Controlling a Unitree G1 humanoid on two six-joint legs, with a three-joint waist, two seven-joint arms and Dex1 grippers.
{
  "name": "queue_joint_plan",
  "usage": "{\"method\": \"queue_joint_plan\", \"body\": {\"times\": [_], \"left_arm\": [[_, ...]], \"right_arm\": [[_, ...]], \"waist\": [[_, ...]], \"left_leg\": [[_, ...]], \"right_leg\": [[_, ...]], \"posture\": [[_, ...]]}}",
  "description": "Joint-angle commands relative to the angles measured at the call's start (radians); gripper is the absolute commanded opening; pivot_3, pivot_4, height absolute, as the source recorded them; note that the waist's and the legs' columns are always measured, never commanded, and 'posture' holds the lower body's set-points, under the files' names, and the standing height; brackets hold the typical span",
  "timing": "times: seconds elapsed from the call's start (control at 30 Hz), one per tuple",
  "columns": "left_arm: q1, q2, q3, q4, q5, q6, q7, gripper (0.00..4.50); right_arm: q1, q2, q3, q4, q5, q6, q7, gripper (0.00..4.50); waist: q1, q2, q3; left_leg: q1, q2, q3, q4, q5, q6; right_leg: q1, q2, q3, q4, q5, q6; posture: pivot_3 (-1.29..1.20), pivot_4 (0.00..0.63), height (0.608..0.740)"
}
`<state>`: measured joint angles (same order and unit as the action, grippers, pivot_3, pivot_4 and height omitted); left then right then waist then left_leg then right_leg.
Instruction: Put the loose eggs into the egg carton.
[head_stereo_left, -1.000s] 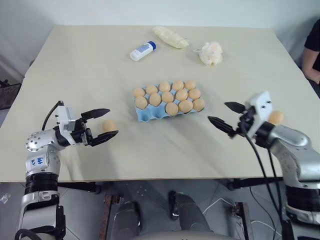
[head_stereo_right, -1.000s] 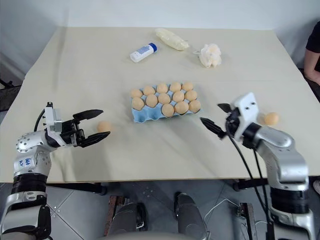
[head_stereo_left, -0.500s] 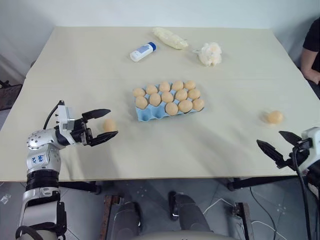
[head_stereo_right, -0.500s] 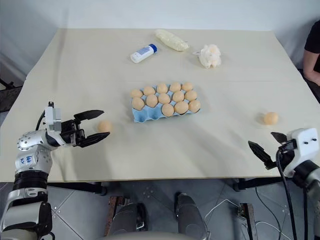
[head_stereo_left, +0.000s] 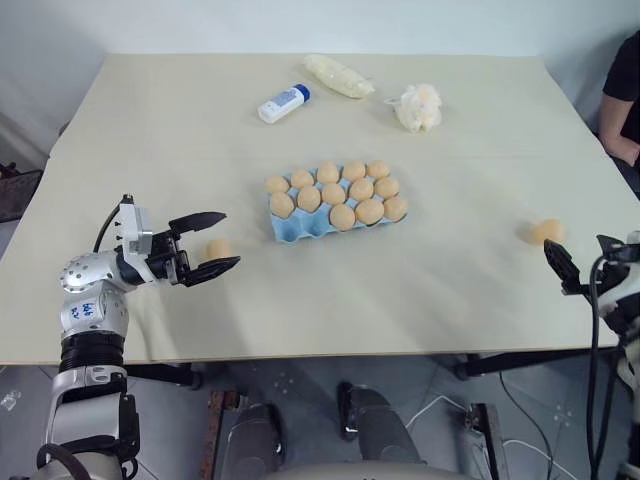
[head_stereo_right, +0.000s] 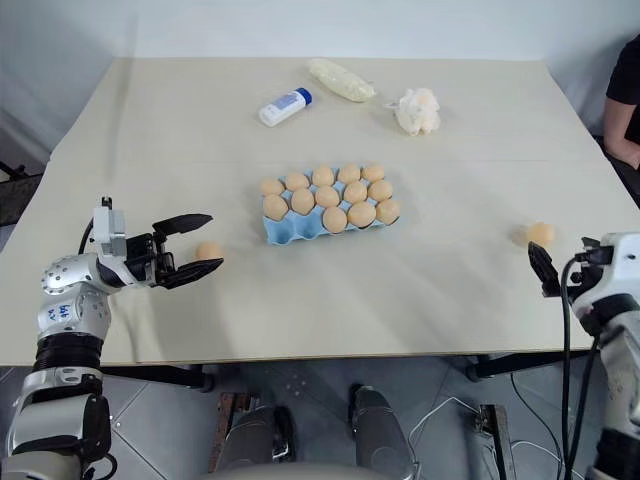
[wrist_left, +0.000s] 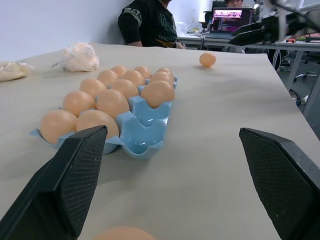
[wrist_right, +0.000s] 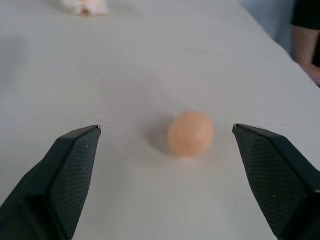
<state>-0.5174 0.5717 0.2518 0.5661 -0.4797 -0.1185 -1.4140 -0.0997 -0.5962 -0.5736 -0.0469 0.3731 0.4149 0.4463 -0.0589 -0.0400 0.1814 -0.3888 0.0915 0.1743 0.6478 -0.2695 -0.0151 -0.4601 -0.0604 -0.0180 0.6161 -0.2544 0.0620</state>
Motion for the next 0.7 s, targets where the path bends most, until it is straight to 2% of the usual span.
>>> {"method": "queue_joint_plan", "body": {"times": [0.03, 0.27, 0.43, 0.63, 0.7], "left_arm": [[-0.009, 0.001, 0.004, -0.027, -0.014, -0.007, -0.001, 4.50], [0.007, 0.002, 0.009, -0.055, -0.019, 0.000, 0.010, 4.50], [0.033, 0.005, 0.019, -0.085, -0.023, 0.005, 0.026, 4.50], [0.070, 0.005, 0.025, -0.126, -0.030, 0.013, 0.047, 4.50], [0.074, 0.005, 0.025, -0.132, -0.032, 0.013, 0.051, 4.50]], "right_arm": [[-0.100, 0.003, 0.035, 0.123, -0.051, -0.077, -0.061, 4.44], [-0.311, 0.007, 0.119, 0.414, -0.138, -0.180, -0.155, 4.44], [-0.412, -0.009, 0.152, 0.615, -0.191, -0.240, -0.215, 4.44], [-0.501, -0.006, 0.179, 0.805, -0.200, -0.268, -0.221, 4.44], [-0.521, -0.009, 0.179, 0.856, -0.200, -0.285, -0.227, 4.04]], "waist": [[-0.001, 0.000, 0.000], [-0.002, 0.001, 0.000], [-0.002, 0.001, 0.000], [-0.011, 0.001, 0.001], [-0.017, 0.001, 0.000]], "left_leg": [[0.000, 0.000, 0.000, 0.000, 0.000, 0.000], [0.000, 0.000, 0.001, 0.000, 0.000, 0.000], [-0.001, 0.000, 0.001, 0.000, 0.000, 0.000], [0.000, 0.000, 0.001, 0.000, 0.000, 0.000], [0.000, 0.000, 0.001, 0.000, 0.001, -0.001]], "right_leg": [[0.000, 0.000, 0.000, 0.000, 0.000, 0.000], [-0.001, 0.000, 0.000, 0.002, 0.001, 0.001], [-0.001, 0.000, -0.001, 0.003, 0.001, 0.001], [-0.001, -0.001, 0.000, 0.003, 0.001, 0.002], [-0.001, 0.000, 0.000, 0.004, 0.001, 0.002]], "posture": [[0.00, 0.150, 0.740], [0.00, 0.150, 0.740], [0.00, 0.150, 0.740], [0.00, 0.150, 0.740], [0.00, 0.150, 0.740]]}}
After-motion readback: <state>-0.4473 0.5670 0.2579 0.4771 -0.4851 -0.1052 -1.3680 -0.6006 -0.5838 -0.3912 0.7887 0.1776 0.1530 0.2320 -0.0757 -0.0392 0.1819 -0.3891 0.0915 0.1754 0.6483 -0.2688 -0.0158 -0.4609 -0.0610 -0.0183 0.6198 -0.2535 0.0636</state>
